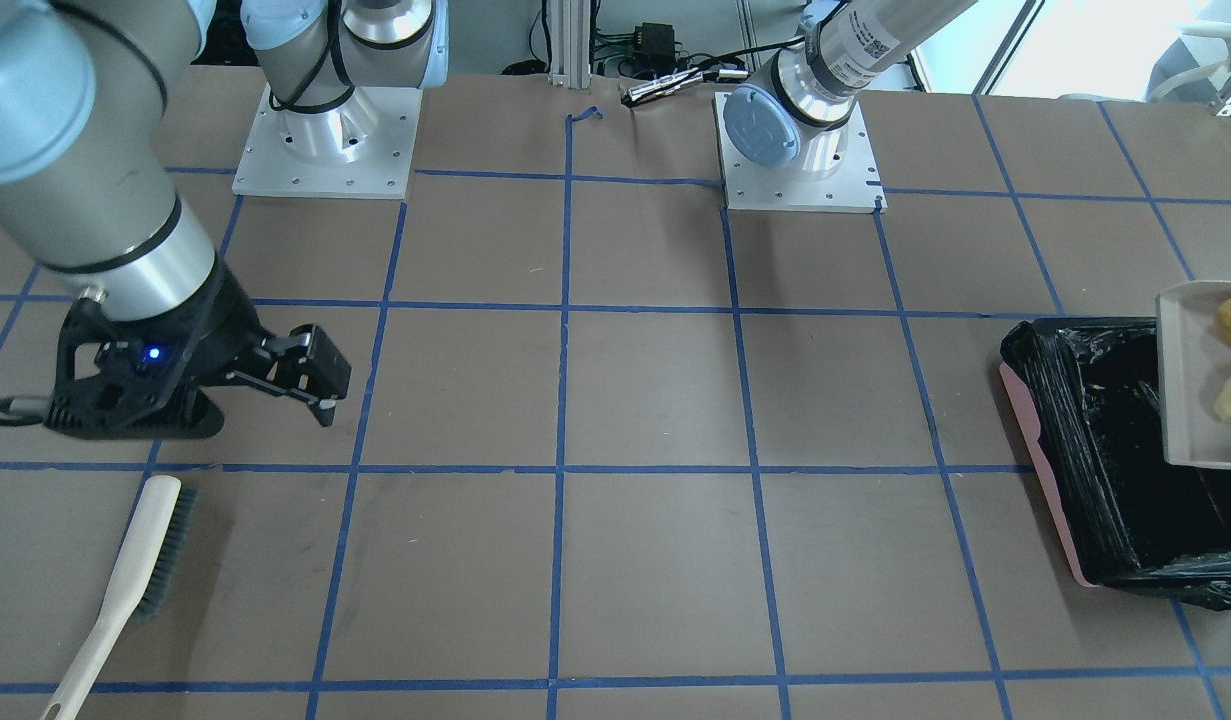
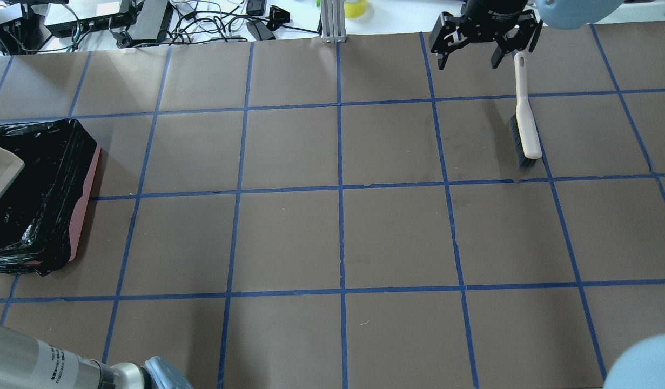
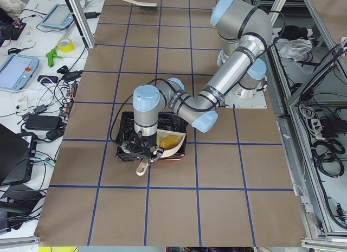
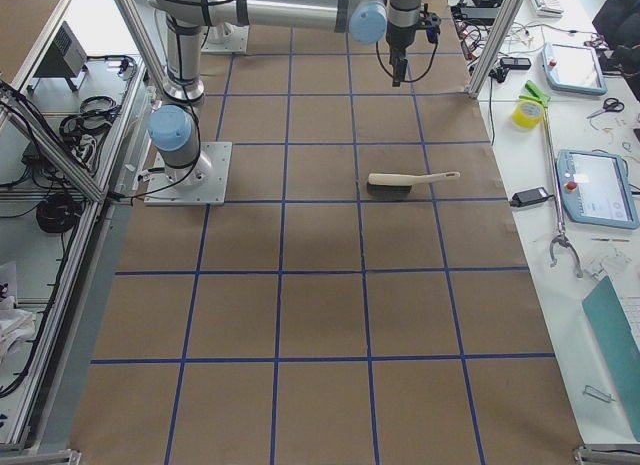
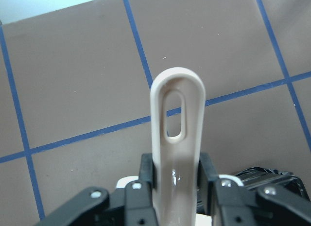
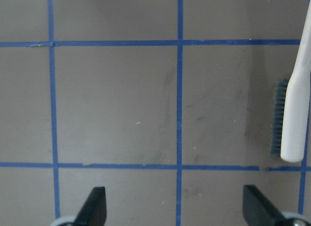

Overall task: Sweep and dump trash into bin
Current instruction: 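Hold the dustpan over the bin with the left gripper while the right releases the brush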

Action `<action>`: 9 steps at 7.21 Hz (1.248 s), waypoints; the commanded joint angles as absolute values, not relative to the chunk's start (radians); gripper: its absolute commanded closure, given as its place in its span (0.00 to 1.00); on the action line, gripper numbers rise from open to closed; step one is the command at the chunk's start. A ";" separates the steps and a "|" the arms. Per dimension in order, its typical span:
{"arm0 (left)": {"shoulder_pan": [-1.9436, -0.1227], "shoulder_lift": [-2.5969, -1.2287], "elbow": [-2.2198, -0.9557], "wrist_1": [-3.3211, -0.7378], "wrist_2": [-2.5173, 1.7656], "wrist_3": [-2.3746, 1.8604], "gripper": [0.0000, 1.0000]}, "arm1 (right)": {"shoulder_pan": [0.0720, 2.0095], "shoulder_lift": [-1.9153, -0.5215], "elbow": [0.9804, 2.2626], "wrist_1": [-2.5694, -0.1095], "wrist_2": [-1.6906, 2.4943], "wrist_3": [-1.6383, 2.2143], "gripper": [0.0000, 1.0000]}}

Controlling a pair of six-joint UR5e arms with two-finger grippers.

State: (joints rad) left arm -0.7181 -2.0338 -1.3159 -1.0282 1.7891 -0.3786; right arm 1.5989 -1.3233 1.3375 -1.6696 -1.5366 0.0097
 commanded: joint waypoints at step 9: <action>-0.854 -2.023 -1.404 -0.737 2.067 -0.098 1.00 | 1.600 -1.489 1.500 -1.643 -1.548 0.015 0.00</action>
